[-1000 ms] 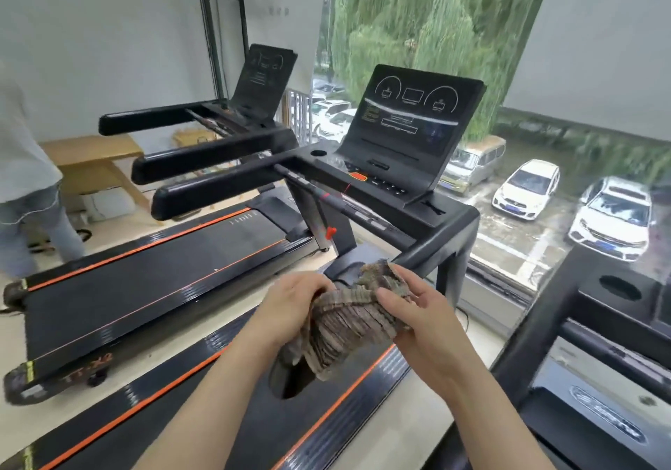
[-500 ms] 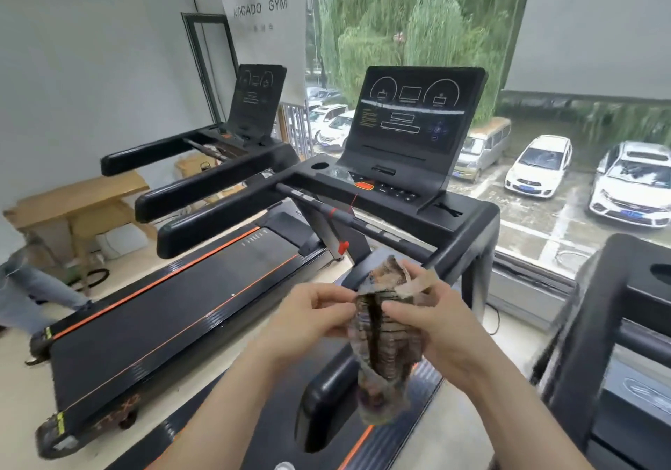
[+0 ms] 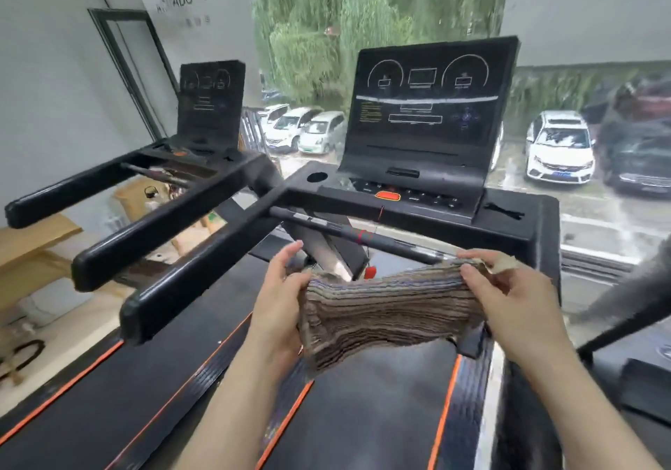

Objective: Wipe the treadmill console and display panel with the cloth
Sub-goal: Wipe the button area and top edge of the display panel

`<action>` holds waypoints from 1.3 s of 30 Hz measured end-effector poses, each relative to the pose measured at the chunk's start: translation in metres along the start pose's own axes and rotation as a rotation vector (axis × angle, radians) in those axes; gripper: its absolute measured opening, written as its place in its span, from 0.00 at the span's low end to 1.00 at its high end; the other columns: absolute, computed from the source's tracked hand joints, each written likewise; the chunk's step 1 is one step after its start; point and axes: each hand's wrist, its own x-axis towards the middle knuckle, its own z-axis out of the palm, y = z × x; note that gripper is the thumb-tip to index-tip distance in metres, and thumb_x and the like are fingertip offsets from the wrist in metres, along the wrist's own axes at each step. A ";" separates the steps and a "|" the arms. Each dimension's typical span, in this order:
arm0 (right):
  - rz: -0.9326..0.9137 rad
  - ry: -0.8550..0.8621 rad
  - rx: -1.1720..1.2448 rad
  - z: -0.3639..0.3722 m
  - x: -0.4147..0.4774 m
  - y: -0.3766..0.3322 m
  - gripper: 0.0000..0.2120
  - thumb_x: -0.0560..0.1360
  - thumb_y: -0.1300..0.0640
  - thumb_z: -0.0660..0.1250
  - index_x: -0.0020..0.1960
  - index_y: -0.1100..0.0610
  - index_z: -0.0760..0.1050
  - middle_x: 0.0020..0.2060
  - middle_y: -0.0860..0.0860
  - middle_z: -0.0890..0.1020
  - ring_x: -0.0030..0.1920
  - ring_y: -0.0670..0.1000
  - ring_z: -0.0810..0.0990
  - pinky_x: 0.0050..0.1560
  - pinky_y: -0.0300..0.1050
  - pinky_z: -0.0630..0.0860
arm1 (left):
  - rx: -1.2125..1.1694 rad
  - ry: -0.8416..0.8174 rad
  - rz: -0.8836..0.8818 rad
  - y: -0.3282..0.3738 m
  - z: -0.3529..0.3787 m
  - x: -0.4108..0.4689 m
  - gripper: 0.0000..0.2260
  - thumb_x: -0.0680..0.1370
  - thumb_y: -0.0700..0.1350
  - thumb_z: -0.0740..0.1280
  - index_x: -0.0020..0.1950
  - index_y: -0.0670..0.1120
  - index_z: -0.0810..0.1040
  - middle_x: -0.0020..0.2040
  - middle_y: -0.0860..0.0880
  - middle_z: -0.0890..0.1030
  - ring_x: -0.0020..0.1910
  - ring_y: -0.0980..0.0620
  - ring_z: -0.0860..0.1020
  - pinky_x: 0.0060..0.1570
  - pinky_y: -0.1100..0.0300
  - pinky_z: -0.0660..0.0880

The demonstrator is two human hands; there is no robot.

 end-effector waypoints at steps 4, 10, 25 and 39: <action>-0.050 0.092 -0.325 0.037 0.015 -0.012 0.03 0.75 0.58 0.70 0.49 0.52 0.81 0.44 0.50 0.84 0.48 0.56 0.80 0.52 0.53 0.75 | 0.535 -0.219 0.078 0.017 -0.057 0.047 0.16 0.79 0.34 0.62 0.56 0.53 0.82 0.52 0.44 0.84 0.51 0.45 0.82 0.51 0.55 0.78; 0.263 0.063 -0.042 0.068 0.051 -0.018 0.06 0.78 0.55 0.67 0.47 0.58 0.76 0.39 0.47 0.79 0.42 0.47 0.77 0.41 0.42 0.71 | 0.881 -0.233 0.285 0.034 -0.072 0.096 0.09 0.73 0.36 0.71 0.41 0.51 0.84 0.40 0.57 0.85 0.41 0.62 0.81 0.41 0.73 0.71; 0.641 0.201 0.755 0.115 0.199 0.096 0.05 0.75 0.67 0.67 0.41 0.61 0.75 0.38 0.59 0.81 0.37 0.55 0.79 0.41 0.48 0.76 | 0.621 -0.245 0.212 -0.011 0.033 0.283 0.12 0.80 0.37 0.60 0.50 0.54 0.75 0.40 0.49 0.81 0.39 0.52 0.77 0.41 0.57 0.74; 0.326 0.243 -0.869 0.128 0.323 0.227 0.06 0.75 0.55 0.70 0.50 0.53 0.83 0.54 0.52 0.75 0.56 0.54 0.69 0.55 0.54 0.65 | 1.556 -0.484 0.405 -0.081 0.136 0.419 0.11 0.75 0.53 0.64 0.53 0.65 0.81 0.47 0.58 0.84 0.50 0.54 0.80 0.48 0.60 0.73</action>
